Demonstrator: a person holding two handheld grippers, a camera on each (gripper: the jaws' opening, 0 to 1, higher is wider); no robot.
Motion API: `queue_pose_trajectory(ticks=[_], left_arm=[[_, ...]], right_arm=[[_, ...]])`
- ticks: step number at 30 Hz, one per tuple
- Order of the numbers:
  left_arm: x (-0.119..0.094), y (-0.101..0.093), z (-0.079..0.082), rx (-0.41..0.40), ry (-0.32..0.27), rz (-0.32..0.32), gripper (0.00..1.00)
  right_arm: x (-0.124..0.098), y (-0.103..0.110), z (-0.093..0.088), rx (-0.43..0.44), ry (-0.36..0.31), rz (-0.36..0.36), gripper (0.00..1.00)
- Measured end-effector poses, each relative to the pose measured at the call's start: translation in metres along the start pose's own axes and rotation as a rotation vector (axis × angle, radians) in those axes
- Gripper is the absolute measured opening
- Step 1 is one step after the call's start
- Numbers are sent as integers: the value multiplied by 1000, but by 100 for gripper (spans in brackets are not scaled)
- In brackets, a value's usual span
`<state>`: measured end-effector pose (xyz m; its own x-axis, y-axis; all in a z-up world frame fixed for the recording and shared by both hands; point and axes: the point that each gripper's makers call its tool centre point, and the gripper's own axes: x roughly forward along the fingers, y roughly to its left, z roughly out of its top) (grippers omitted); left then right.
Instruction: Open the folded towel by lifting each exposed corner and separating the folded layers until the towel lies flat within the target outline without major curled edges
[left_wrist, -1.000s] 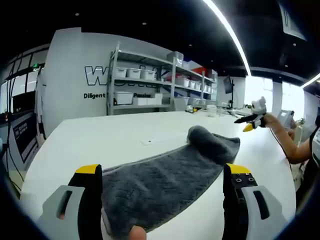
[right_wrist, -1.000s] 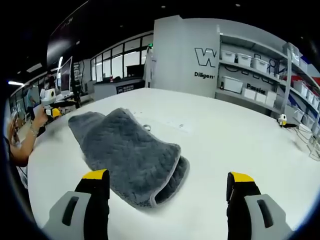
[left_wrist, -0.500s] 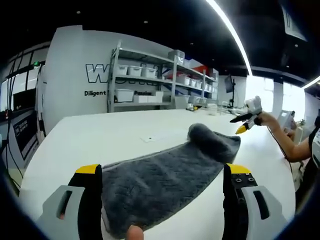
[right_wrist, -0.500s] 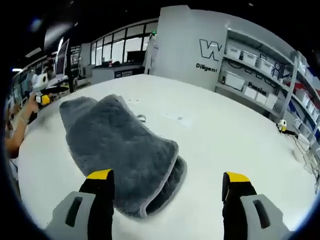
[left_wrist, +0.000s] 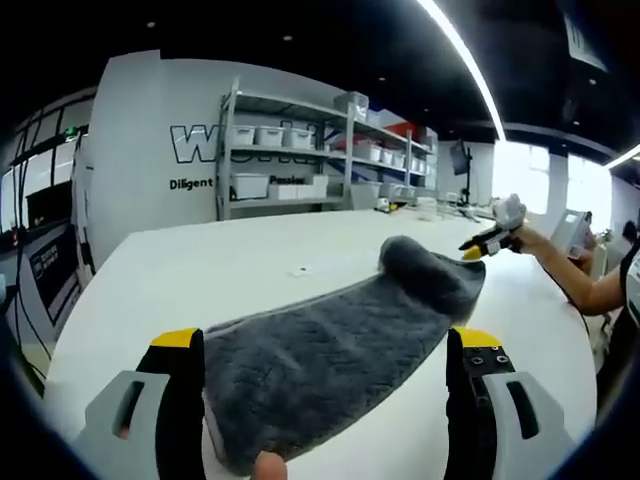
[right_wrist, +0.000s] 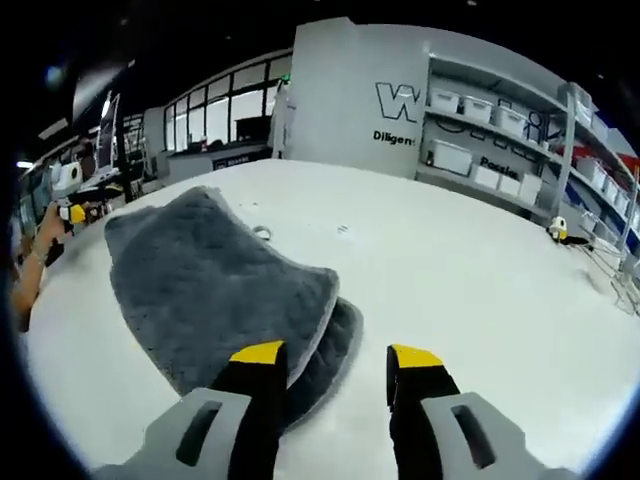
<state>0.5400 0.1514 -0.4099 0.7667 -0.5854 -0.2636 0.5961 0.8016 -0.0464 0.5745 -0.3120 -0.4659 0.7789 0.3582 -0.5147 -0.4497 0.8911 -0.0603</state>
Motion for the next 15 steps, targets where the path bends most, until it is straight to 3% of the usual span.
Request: queue_pose_trajectory(ticks=[2,7,11,15], left_arm=[[1,-1,1,4,-3,-1,99],[2,-4,0,2,3,-15,99],[4,-4,-4,4,17,-14,99],[4,-4,-6,10,29,-10,99]], right_arm=[[0,9,-1,-24,-1,27,25],[6,13,-7,-57,33,41,24],[11,16,-17,-86,50,58,14],[12,15,-20,-69,48,70,10]])
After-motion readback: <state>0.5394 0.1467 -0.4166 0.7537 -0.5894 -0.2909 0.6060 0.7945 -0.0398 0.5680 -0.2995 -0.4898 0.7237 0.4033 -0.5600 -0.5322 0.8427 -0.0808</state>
